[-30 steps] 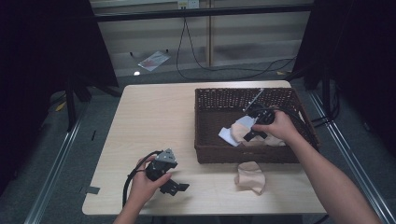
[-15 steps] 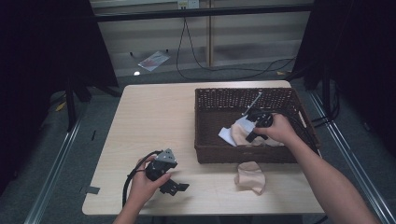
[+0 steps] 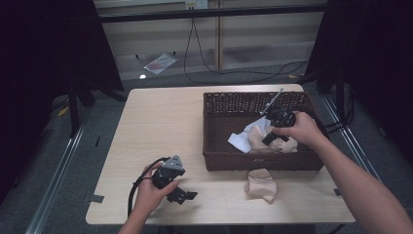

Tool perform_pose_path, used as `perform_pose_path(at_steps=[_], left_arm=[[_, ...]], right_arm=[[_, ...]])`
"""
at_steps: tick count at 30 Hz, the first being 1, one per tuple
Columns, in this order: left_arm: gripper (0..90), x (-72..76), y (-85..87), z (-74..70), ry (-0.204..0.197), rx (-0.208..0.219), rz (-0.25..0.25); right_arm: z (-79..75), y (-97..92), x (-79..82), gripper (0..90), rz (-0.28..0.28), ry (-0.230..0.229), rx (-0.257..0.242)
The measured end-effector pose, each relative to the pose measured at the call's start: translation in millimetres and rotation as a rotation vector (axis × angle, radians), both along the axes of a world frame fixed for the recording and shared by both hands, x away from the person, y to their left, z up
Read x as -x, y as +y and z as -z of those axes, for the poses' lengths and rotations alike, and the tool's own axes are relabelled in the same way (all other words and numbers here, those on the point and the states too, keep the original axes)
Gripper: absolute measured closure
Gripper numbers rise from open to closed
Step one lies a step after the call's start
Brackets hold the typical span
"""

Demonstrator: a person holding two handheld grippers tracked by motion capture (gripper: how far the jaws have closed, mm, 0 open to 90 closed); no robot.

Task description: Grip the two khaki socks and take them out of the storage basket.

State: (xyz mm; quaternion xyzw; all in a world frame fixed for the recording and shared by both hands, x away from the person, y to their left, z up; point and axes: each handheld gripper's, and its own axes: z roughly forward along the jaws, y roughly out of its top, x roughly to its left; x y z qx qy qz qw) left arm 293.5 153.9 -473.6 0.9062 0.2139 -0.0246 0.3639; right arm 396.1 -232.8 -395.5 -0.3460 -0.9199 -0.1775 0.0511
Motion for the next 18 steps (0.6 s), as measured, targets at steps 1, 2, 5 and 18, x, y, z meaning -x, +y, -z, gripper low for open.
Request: perform_pose_path(at_steps=[1, 2, 5, 18], left_arm=[[2.9, 0.3, -0.4, 0.2, 0.002, 0.001, 0.001], [2.9, 0.3, -0.4, 0.2, 0.002, 0.001, 0.001], [2.9, 0.2, -0.4, 0.1, 0.001, 0.002, 0.000], [2.9, 0.0, -1.1, 0.5, 0.001, -0.005, 0.002]], right_arm=[[-6.8, -2.2, 2.1, 87.8, 0.005, -0.005, -0.008], [-6.8, -2.2, 2.1, 87.8, 0.005, -0.005, -0.008], [-17.6, -6.3, 4.7, 87.8, -0.008, -0.007, -0.025], [-59.0, -7.7, 13.8, 87.8, -0.038, -0.022, -0.033]])
